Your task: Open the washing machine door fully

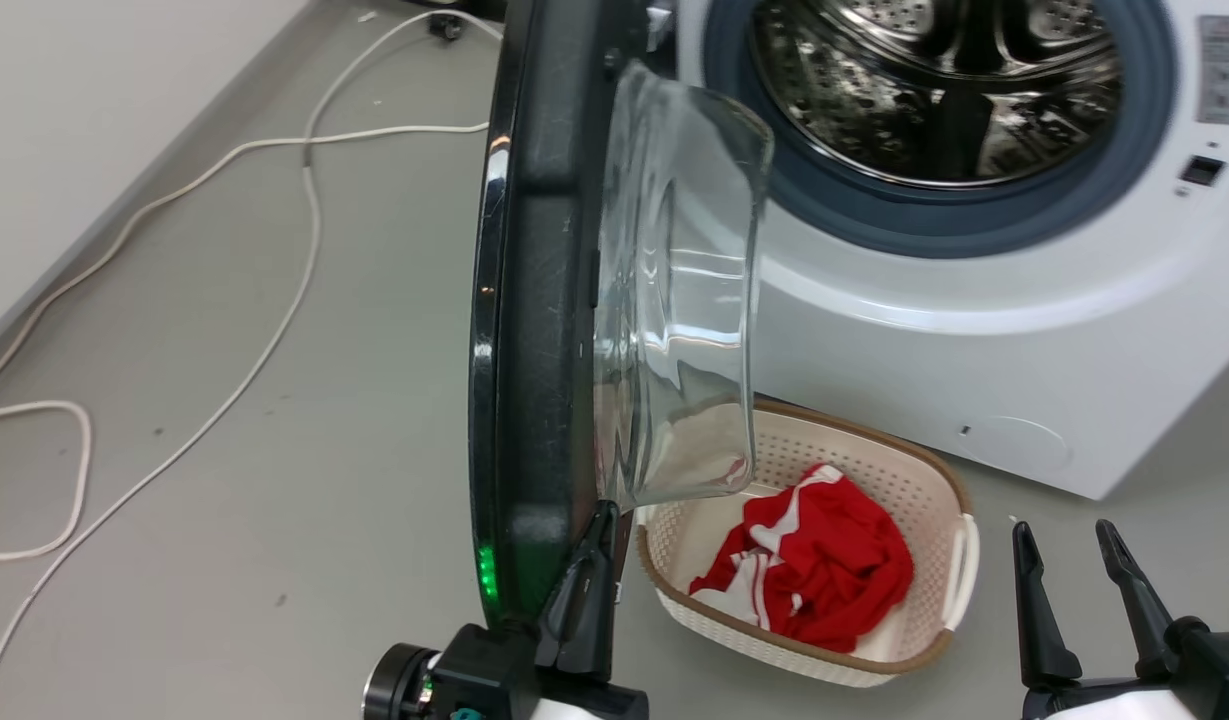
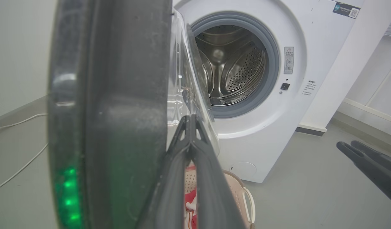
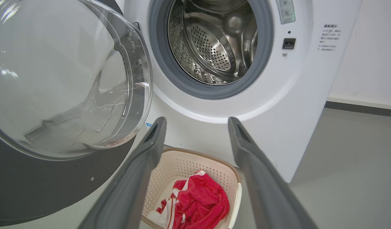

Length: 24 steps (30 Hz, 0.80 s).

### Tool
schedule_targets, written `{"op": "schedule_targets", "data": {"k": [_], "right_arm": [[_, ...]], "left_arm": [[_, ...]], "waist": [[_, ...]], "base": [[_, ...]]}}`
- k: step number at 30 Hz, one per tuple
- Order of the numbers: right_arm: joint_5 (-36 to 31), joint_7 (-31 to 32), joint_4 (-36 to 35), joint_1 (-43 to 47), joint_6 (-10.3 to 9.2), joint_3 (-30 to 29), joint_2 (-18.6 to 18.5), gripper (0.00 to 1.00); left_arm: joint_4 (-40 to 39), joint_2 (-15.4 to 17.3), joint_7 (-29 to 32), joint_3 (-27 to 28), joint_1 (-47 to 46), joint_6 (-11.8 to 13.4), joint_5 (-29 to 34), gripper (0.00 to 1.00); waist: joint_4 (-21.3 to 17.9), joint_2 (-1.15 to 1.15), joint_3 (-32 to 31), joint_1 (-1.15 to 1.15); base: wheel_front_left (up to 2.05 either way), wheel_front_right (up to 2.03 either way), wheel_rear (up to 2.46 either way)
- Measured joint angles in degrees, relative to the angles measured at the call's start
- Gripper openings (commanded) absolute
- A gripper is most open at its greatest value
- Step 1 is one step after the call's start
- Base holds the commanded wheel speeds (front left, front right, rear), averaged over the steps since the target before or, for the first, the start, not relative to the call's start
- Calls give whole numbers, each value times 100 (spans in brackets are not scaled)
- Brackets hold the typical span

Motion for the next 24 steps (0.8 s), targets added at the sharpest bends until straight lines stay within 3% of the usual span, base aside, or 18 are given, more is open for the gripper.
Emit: {"op": "schedule_targets", "data": {"k": [11, 17, 24], "right_arm": [[20, 25, -24, 7, 0, 22, 1, 100], [20, 45, -23, -19, 0, 102, 1, 100], [19, 53, -35, -38, 0, 74, 0, 100]], "left_arm": [[-79, 281, -37, 365, 114, 167, -43, 0], [151, 404, -137, 690, -38, 145, -155, 0], [404, 499, -296, 1527, -187, 219, -482, 0]], "waist": [[655, 0, 41, 0], [587, 0, 117, 0], [359, 0, 276, 0]], "base": [[0, 0, 0], [0, 0, 0], [0, 0, 0]]}}
